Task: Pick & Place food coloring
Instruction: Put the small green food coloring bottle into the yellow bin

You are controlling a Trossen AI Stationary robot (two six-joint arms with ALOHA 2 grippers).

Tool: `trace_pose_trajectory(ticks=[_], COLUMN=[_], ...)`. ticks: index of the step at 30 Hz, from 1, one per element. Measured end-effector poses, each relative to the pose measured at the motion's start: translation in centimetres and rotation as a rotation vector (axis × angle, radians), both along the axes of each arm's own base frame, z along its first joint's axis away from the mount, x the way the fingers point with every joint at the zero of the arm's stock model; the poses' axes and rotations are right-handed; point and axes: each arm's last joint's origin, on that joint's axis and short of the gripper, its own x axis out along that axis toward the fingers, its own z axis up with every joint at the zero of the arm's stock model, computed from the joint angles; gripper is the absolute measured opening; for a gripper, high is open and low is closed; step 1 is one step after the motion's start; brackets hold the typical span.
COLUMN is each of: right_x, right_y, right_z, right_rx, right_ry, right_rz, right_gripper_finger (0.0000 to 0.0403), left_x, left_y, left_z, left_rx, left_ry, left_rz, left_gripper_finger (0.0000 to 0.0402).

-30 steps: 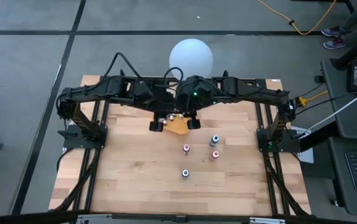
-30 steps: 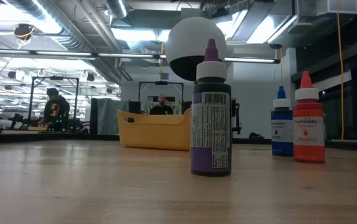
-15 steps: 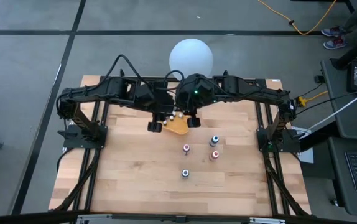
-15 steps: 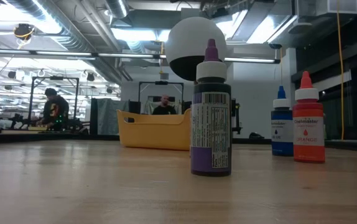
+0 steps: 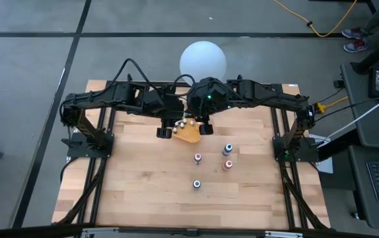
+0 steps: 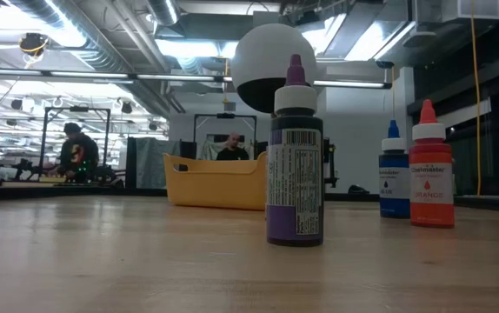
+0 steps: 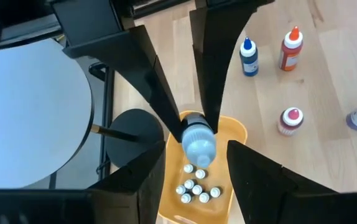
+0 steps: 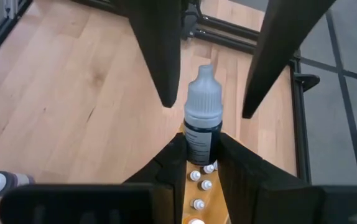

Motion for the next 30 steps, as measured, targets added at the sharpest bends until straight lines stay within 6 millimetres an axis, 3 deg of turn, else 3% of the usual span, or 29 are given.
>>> trace_pose_trajectory(ticks=[5,16,30], right_x=[0.01,0.0,0.03], right_y=[0.01,0.03,0.07], right_z=[-0.03,-0.14,-0.16], right_rx=[-0.001,0.001,0.01], right_ry=[0.002,0.011,0.01], right_rz=[0.001,0.006,0.016], right_gripper_finger=[0.0083,0.0083,0.0085], left_x=[0.03,0.14,0.17], left_y=[0.01,-0.14,-0.18], left_z=[0.02,0.17,0.23], left_rx=[-0.001,-0.05,-0.058], left_ry=[-0.003,-0.025,-0.031], left_rz=[-0.001,-0.044,-0.051], left_gripper_finger=[0.0151,0.0062,0.006])
